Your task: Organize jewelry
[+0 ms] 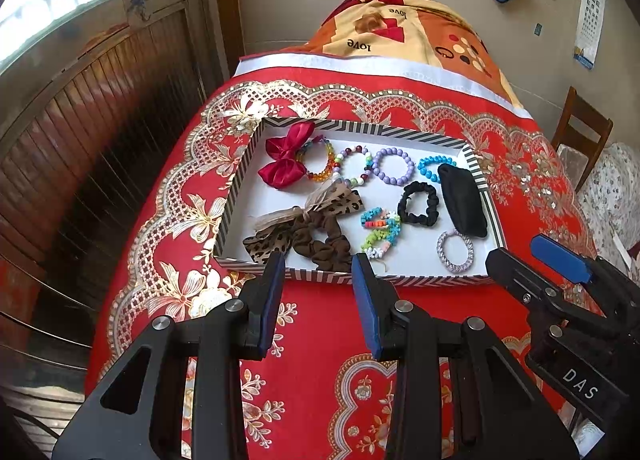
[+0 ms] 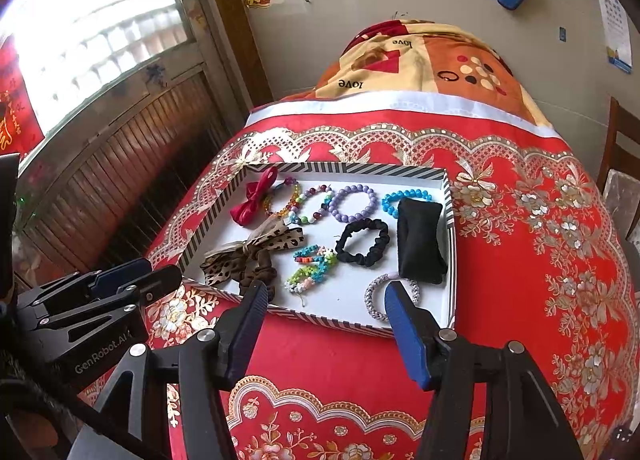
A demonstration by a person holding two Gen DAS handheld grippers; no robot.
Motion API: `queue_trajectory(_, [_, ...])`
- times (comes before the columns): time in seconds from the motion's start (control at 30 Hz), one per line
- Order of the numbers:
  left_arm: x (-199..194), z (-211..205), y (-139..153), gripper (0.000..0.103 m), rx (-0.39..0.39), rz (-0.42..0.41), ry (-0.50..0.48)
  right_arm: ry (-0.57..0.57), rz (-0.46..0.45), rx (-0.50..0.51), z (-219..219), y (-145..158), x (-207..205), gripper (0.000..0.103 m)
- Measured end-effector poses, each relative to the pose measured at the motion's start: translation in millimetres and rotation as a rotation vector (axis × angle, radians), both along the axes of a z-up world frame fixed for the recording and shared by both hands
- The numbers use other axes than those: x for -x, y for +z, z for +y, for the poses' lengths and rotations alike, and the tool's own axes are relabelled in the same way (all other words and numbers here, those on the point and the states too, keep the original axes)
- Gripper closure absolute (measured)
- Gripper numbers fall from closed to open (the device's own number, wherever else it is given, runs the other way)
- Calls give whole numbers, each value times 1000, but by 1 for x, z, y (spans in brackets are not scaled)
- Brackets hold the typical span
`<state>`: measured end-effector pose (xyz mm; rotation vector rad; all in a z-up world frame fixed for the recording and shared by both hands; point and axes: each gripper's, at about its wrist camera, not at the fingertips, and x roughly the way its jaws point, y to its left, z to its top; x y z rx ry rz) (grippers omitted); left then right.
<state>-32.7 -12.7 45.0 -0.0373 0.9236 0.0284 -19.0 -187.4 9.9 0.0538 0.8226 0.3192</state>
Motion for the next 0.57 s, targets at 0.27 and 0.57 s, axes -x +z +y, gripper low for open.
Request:
queue_trajectory(0.27, [1,-1,-2,69,4,5,-2,1,5,-1,-2,-2,1,44])
queue_trajectory(0.57, [0,-6,-2,69,0,2,-11,-2,22,-6,-10,-9,-1,43])
